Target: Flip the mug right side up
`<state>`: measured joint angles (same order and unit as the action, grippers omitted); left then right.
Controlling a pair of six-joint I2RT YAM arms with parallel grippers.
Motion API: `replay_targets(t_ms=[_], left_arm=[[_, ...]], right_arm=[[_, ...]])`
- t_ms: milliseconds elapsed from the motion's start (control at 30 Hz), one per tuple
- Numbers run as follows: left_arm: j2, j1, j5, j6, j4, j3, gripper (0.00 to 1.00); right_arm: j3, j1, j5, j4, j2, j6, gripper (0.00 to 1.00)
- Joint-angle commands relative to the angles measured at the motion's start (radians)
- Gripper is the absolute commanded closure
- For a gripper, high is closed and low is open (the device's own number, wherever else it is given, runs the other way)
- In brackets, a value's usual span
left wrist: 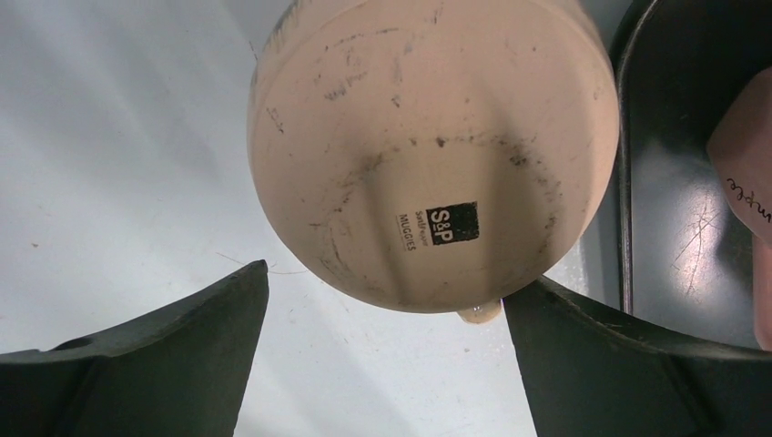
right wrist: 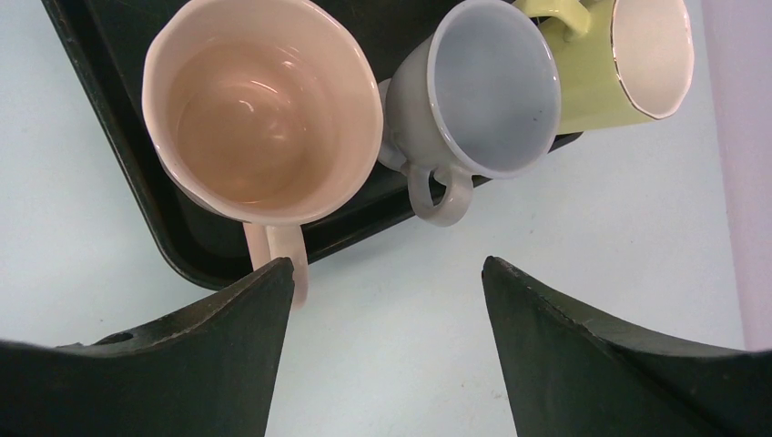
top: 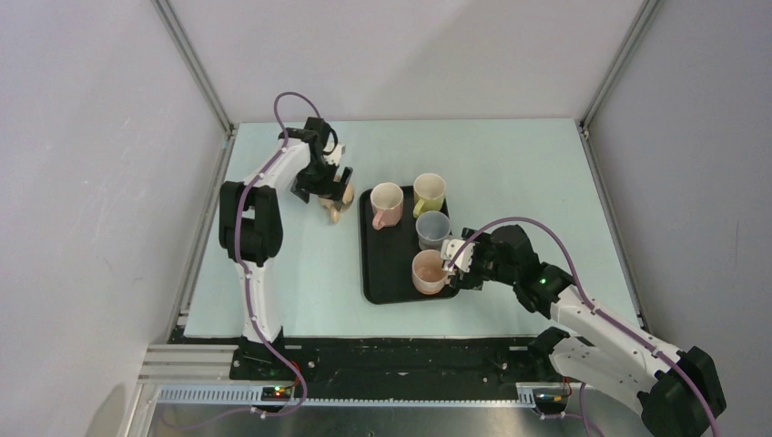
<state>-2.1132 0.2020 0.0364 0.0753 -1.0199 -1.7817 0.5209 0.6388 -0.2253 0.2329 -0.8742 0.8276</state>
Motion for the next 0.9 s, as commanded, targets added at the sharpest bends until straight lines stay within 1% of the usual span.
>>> replay_targets(t_ms=[0,33,67,100,133,233,267,333,433,567,667,733,833,867], left_arm=[[0.067,0.001,0.055,-0.001,0.036,0.016,0.03],[0.067,0.002,0.065,0.001,0.035,0.022,0.06],[0.068,0.003,0.073,0.003,0.035,0.032,0.11],[0.069,0.002,0.078,0.006,0.035,0.039,0.14],[0.069,0.002,0.087,0.007,0.035,0.049,0.21],[0.074,0.003,0.102,0.006,0.035,0.063,0.32],[0.076,0.003,0.108,0.006,0.036,0.069,0.39],[0.078,0.003,0.108,0.003,0.038,0.075,0.44],[0.088,0.003,0.099,0.001,0.042,0.081,0.45],[0.100,0.002,0.090,0.000,0.052,0.080,0.44],[0.114,0.003,0.096,0.001,0.062,0.080,0.44],[0.126,0.003,0.101,0.003,0.071,0.084,0.48],[0.141,0.003,0.113,0.004,0.087,0.090,0.57],[0.142,0.002,0.116,0.004,0.088,0.090,0.58]], right_arm=[[-0.005,0.008,0.004,-0.041,-0.002,-0.002,0.19],[-0.005,0.008,0.004,-0.039,0.000,-0.001,0.19],[-0.005,0.008,0.004,-0.039,0.001,-0.001,0.19],[-0.005,0.008,0.004,-0.040,0.001,-0.002,0.19],[-0.005,0.007,0.004,-0.041,0.001,-0.002,0.19],[-0.005,0.009,0.003,-0.040,-0.001,-0.002,0.19],[-0.005,0.009,0.003,-0.042,-0.002,-0.002,0.19],[-0.007,0.010,0.004,-0.043,-0.005,-0.001,0.19],[-0.007,0.012,0.006,-0.043,-0.009,-0.001,0.19],[-0.007,0.012,0.006,-0.043,-0.009,0.000,0.19],[-0.007,0.013,0.005,-0.042,-0.008,0.001,0.19],[-0.007,0.013,0.004,-0.041,-0.009,0.001,0.19],[-0.007,0.016,0.004,-0.038,-0.011,0.002,0.19],[-0.007,0.017,0.004,-0.039,-0.010,0.001,0.19]])
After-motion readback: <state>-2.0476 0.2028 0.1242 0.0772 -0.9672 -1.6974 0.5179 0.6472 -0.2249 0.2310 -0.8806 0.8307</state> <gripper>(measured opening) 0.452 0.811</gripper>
